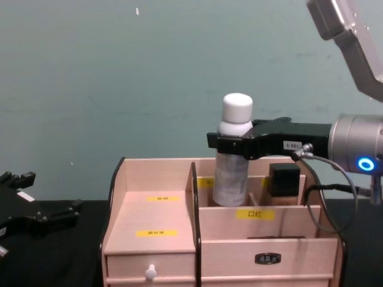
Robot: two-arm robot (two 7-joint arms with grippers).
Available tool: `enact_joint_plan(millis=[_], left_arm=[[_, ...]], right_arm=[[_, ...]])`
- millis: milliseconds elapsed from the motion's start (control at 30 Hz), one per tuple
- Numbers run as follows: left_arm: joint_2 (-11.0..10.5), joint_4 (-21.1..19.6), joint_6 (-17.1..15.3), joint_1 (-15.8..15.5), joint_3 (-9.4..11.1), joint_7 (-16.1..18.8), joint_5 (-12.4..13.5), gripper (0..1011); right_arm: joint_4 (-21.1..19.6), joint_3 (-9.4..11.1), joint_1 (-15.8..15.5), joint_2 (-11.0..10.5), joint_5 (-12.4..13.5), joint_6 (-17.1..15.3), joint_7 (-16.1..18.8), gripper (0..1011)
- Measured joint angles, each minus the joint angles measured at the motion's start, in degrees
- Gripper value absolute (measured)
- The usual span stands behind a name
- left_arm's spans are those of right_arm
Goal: Pick up the facial cleanser and watermelon frost from the table and place them into the tiered storage box.
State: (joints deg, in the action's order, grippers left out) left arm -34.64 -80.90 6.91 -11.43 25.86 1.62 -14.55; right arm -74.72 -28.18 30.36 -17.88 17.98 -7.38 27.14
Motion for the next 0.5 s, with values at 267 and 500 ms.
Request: enact_joint_plan(millis=[267,500], left_arm=[[0.0,0.0,0.0,0.0,0.0,0.0,0.0,1010],[0.0,0.0,0.0,0.0,0.0,0.0,0.0,1010]], right_arm=[[1.99,-0.22,0.28,0.54,0.23,0.03,0.43,594],[4.51,-0.63,0.86,1.06,0.72,-0.23,1.43,594]])
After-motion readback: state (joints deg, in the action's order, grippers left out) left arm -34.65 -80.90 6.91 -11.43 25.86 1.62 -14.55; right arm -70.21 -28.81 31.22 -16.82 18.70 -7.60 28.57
